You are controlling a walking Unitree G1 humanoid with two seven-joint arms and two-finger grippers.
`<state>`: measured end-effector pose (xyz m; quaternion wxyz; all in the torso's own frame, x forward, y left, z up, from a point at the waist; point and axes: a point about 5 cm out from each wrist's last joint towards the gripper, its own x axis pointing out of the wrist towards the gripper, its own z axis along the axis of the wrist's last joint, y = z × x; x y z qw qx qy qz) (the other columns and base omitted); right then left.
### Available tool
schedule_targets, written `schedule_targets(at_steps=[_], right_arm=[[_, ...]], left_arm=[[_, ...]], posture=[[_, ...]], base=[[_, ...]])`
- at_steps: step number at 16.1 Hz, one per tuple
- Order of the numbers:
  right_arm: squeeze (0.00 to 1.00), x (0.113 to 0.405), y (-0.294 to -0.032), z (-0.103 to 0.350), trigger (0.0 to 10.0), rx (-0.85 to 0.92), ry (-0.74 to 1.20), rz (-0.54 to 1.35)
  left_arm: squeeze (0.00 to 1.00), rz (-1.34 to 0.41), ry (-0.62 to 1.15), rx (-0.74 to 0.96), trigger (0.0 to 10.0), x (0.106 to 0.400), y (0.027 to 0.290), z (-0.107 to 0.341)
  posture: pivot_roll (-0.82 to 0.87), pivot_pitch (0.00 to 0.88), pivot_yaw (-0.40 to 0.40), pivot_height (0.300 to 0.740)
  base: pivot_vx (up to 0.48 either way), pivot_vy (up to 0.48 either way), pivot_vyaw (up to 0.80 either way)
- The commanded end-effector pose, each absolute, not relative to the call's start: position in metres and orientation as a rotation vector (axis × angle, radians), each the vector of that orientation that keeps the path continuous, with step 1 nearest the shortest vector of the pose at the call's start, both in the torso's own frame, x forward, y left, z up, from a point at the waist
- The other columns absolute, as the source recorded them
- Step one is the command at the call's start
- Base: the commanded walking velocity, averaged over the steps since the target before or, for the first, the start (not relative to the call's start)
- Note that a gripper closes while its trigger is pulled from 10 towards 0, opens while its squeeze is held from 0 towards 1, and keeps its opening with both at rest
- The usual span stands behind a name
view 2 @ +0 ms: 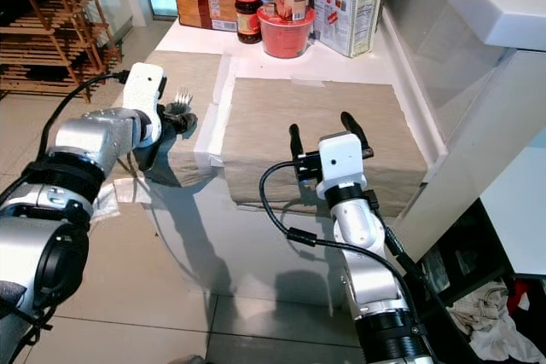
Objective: Setting the table
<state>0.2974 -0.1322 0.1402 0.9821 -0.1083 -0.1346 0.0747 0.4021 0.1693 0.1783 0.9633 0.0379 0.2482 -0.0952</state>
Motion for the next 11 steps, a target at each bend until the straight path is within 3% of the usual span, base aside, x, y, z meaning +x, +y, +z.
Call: schedule_targets(at_steps=[1, 6, 11], right_arm=[[0.0, 0.297, -0.131, 0.14, 10.0, -0.225, -0.267, 0.158], [0.0, 0.299, -0.13, 0.141, 10.0, -0.233, -0.264, 0.17], [0.0, 0.297, -0.131, 0.14, 10.0, -0.235, -0.26, 0.169]], left_arm=[[0.0, -0.176, 0.551, 0.042, 10.0, 0.401, 0.17, 0.175], [0.0, -0.167, 0.492, -0.136, 10.0, 0.409, 0.16, 0.195], [0.0, -0.163, 0.541, -0.001, 10.0, 0.406, 0.16, 0.181]], posture=[[0.01, 0.0, 0.044, 0.74], [0.0, 0.0, 0.032, 0.74], [-0.01, 0.0, 0.039, 0.74]], base=[[0.0, 0.0, 0.0], [0.0, 0.0, 0.0], [0.0, 0.0, 0.0]])
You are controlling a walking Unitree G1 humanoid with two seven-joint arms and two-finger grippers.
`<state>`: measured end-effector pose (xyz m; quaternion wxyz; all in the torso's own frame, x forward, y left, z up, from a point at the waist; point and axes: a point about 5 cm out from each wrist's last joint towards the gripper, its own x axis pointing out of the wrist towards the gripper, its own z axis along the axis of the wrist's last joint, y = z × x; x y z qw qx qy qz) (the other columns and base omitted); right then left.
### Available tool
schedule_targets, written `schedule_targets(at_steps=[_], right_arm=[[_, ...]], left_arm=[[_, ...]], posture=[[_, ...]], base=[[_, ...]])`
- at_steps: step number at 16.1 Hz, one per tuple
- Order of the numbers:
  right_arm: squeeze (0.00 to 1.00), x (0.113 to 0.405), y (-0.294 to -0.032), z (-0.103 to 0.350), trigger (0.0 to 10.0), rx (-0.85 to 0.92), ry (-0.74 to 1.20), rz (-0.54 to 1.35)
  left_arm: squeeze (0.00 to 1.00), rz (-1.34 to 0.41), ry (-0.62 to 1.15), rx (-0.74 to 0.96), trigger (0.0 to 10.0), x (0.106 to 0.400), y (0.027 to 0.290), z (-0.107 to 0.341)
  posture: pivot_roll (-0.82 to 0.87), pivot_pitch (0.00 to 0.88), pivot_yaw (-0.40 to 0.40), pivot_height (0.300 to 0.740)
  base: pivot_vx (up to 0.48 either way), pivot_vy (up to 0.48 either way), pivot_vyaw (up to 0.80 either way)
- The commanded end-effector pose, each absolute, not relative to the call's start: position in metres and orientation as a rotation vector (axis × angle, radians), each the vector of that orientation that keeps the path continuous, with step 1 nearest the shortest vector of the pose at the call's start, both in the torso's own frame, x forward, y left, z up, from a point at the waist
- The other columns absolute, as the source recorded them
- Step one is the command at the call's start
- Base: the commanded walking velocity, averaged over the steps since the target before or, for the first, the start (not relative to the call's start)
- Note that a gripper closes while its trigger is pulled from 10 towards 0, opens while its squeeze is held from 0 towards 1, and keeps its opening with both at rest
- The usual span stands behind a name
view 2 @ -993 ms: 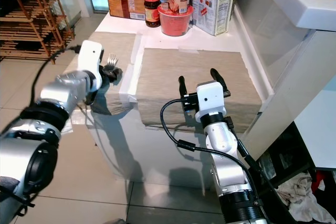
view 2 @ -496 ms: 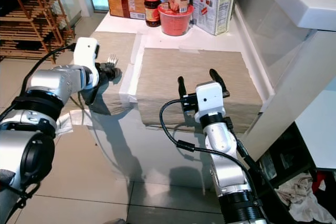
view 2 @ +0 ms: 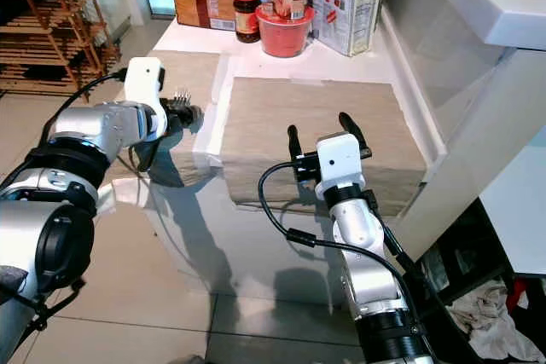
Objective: Setting the table
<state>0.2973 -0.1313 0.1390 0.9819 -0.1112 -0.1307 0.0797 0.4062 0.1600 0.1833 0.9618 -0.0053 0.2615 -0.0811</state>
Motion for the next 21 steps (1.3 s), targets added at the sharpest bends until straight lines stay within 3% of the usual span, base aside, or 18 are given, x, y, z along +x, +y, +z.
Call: schedule_targets(at_steps=[1, 5, 6, 7, 8, 12, 21], right_arm=[[0.0, 0.296, -0.131, 0.14, 10.0, -0.235, -0.258, 0.168], [0.0, 0.296, -0.131, 0.139, 10.0, -0.238, -0.252, 0.169], [0.0, 0.296, -0.131, 0.139, 10.0, -0.237, -0.251, 0.17], [0.0, 0.296, -0.131, 0.139, 10.0, -0.237, -0.25, 0.17], [0.0, 0.296, -0.131, 0.139, 10.0, -0.237, -0.25, 0.17], [0.0, 0.297, -0.131, 0.138, 10.0, -0.239, -0.246, 0.171], [0.0, 0.296, -0.132, 0.138, 10.0, -0.242, -0.243, 0.166]], left_arm=[[0.0, -0.168, 0.545, 0.019, 10.0, 0.405, 0.159, 0.179], [0.0, -0.165, 0.566, 0.08, 10.0, 0.403, 0.16, 0.168], [0.0, -0.165, 0.584, 0.063, 8.8, 0.402, 0.16, 0.166], [0.0, -0.169, 0.594, 0.064, 2.4, 0.401, 0.161, 0.164], [0.0, -0.17, 0.599, 0.066, 0.0, 0.401, 0.161, 0.164], [0.0, -0.191, 0.652, 0.03, 0.0, 0.396, 0.16, 0.154], [0.0, -0.24, 0.617, 0.147, 0.0, 0.398, 0.157, 0.157]], posture=[[-0.01, 0.0, 0.039, 0.74], [-0.01, 0.0, 0.038, 0.74], [-0.01, 0.0, 0.038, 0.74], [-0.01, 0.0, 0.038, 0.74], [-0.01, 0.0, 0.037, 0.74], [-0.01, 0.0, 0.039, 0.74], [-0.01, 0.0, 0.041, 0.74]], base=[[0.0, 0.0, 0.0], [0.0, 0.0, 0.0], [0.0, 0.0, 0.0], [0.0, 0.0, 0.0], [0.0, 0.0, 0.0], [0.0, 0.0, 0.0], [0.0, 0.0, 0.0]])
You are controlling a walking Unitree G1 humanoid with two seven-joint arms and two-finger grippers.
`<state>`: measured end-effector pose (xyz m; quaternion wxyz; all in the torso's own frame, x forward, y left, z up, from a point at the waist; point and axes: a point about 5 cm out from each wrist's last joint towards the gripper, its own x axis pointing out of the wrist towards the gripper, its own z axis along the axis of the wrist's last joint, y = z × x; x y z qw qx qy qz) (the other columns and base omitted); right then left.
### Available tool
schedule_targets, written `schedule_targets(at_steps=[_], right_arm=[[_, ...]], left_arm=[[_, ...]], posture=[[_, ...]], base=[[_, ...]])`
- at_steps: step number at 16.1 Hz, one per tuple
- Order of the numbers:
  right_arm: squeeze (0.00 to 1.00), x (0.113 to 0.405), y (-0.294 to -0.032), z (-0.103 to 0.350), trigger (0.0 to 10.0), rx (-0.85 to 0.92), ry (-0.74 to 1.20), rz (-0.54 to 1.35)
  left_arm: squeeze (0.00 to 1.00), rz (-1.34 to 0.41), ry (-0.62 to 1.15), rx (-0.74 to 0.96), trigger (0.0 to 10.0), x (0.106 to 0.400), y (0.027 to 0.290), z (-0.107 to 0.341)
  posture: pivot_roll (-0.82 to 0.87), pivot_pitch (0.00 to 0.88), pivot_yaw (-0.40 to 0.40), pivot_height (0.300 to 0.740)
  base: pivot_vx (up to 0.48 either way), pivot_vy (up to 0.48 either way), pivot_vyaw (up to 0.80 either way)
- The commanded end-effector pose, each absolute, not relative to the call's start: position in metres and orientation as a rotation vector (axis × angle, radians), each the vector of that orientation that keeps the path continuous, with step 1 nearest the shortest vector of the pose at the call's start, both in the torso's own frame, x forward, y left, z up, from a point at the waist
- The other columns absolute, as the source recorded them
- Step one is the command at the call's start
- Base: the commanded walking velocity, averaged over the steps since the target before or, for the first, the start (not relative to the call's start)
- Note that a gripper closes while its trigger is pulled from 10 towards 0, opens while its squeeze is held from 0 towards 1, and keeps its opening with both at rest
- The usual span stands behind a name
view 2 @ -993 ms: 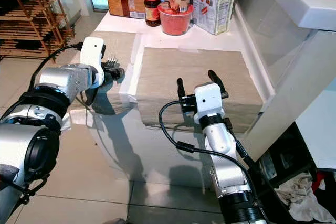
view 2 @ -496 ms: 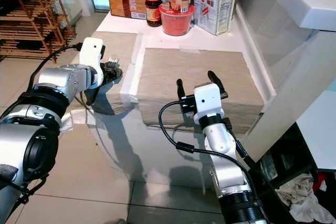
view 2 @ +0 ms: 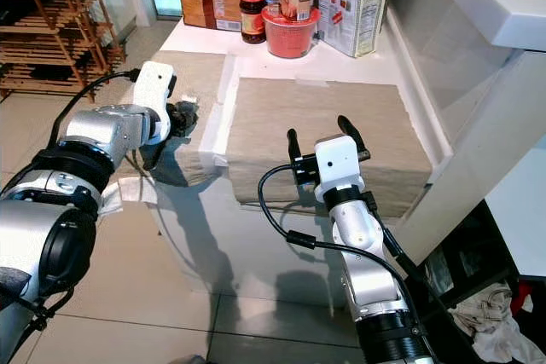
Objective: Setting the table
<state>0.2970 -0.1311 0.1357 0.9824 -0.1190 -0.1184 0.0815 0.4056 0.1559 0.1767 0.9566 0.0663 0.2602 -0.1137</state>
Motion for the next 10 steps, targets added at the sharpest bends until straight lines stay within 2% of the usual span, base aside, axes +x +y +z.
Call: schedule_targets(at_steps=[1, 4, 10], right_arm=[[0.0, 0.296, -0.131, 0.138, 10.0, -0.242, -0.242, 0.166], [0.0, 0.296, -0.131, 0.138, 10.0, -0.242, -0.239, 0.167], [0.0, 0.296, -0.131, 0.137, 10.0, -0.245, -0.234, 0.169]], left_arm=[[0.0, -0.262, 0.601, 0.147, 0.0, 0.399, 0.152, 0.157], [0.0, -0.269, 0.584, 0.13, 0.0, 0.4, 0.148, 0.159], [0.0, -0.195, 0.357, -0.003, 0.0, 0.418, 0.145, 0.219]], posture=[[-0.01, 0.0, 0.041, 0.74], [-0.01, 0.0, 0.04, 0.74], [-0.01, 0.0, 0.039, 0.74]], base=[[0.0, 0.0, 0.0], [0.0, 0.0, 0.0], [0.0, 0.0, 0.0]])
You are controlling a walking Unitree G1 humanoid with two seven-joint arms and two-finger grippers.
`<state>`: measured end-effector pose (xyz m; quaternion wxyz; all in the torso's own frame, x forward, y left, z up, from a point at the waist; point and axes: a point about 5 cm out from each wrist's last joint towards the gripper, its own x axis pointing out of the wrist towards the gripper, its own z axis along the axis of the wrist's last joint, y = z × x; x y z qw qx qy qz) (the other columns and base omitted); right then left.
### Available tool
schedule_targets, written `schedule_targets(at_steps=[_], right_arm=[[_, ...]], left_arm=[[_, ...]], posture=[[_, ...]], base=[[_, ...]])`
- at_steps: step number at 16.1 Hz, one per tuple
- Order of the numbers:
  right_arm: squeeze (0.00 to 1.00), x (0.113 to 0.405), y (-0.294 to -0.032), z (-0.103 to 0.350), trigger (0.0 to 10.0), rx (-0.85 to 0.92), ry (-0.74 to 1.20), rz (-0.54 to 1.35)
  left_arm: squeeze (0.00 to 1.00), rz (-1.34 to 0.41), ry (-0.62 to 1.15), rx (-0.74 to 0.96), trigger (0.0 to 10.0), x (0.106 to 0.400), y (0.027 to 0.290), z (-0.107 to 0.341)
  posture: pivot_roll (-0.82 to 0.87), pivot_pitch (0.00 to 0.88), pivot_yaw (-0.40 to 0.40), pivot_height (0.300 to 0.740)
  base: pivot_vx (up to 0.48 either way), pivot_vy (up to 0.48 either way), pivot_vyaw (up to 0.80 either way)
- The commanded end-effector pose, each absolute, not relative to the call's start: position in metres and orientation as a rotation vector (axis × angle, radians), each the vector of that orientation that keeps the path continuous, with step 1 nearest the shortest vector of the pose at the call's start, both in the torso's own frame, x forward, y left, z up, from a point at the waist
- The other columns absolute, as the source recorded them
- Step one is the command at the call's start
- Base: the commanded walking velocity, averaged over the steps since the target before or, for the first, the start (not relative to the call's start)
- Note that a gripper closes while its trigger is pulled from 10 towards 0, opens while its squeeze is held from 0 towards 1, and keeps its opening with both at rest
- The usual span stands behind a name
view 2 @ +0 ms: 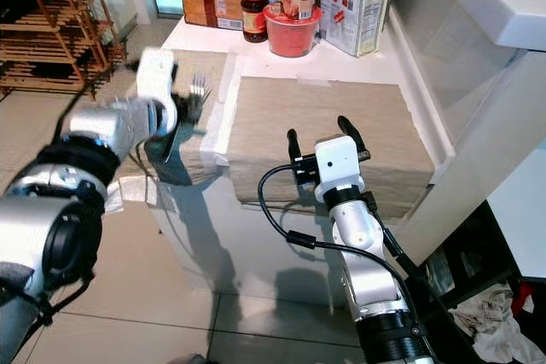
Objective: Setting the table
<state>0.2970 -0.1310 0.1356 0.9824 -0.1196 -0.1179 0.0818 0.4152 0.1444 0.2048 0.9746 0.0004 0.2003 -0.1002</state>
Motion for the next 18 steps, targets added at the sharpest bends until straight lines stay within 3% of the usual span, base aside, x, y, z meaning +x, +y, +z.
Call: schedule_targets(at_steps=[1, 4, 6, 10, 11, 12, 13, 14, 18], right_arm=[[0.0, 0.297, -0.131, 0.136, 10.0, -0.245, -0.234, 0.17], [0.0, 0.296, -0.131, 0.136, 10.0, -0.244, -0.234, 0.172], [0.0, 0.296, -0.13, 0.135, 10.0, -0.242, -0.237, 0.171], [0.0, 0.297, -0.129, 0.135, 10.0, -0.242, -0.237, 0.183], [0.0, 0.298, -0.129, 0.135, 10.0, -0.242, -0.237, 0.184], [0.0, 0.298, -0.129, 0.135, 10.0, -0.24, -0.237, 0.182], [0.0, 0.298, -0.129, 0.135, 10.0, -0.239, -0.237, 0.181], [0.0, 0.297, -0.128, 0.135, 10.0, -0.239, -0.237, 0.183], [0.0, 0.297, -0.129, 0.135, 10.0, -0.24, -0.235, 0.183]], left_arm=[[0.0, -0.19, 0.325, -0.019, 0.0, 0.42, 0.144, 0.229], [0.0, -0.181, 0.241, 0.001, 0.0, 0.423, 0.145, 0.244], [0.0, -0.238, 0.065, 0.107, 0.0, 0.421, 0.137, 0.258], [0.0, -0.271, 0.102, 0.153, 0.0, 0.417, 0.13, 0.242], [0.0, -0.283, 0.144, 0.166, 10.0, 0.416, 0.128, 0.234], [0.0, -0.296, 0.141, 0.205, 10.0, 0.416, 0.127, 0.233], [0.17, -0.301, 0.138, 0.211, 10.0, 0.416, 0.127, 0.233], [1.0, -0.291, 0.136, 0.215, 10.0, 0.415, 0.131, 0.231], [1.0, -0.217, 0.204, 0.226, 10.0, 0.416, 0.148, 0.22]], posture=[[-0.01, 0.0, 0.038, 0.74], [-0.01, 0.0, 0.039, 0.74], [-0.01, 0.0, 0.039, 0.74], [0.0, 0.0, 0.031, 0.74], [0.0, 0.0, 0.033, 0.74], [0.0, 0.0, 0.033, 0.74], [0.0, 0.0, 0.033, 0.74], [0.0, 0.0, 0.034, 0.74], [0.0, 0.0, 0.032, 0.74]], base=[[0.0, 0.0, 0.0], [0.0, 0.0, 0.0], [0.0, 0.0, 0.0], [0.0, 0.0, 0.0], [0.0, 0.0, 0.0], [0.0, 0.0, 0.0], [0.0, 0.0, 0.0], [0.0, 0.0, 0.0], [0.0, 0.0, 0.0]])
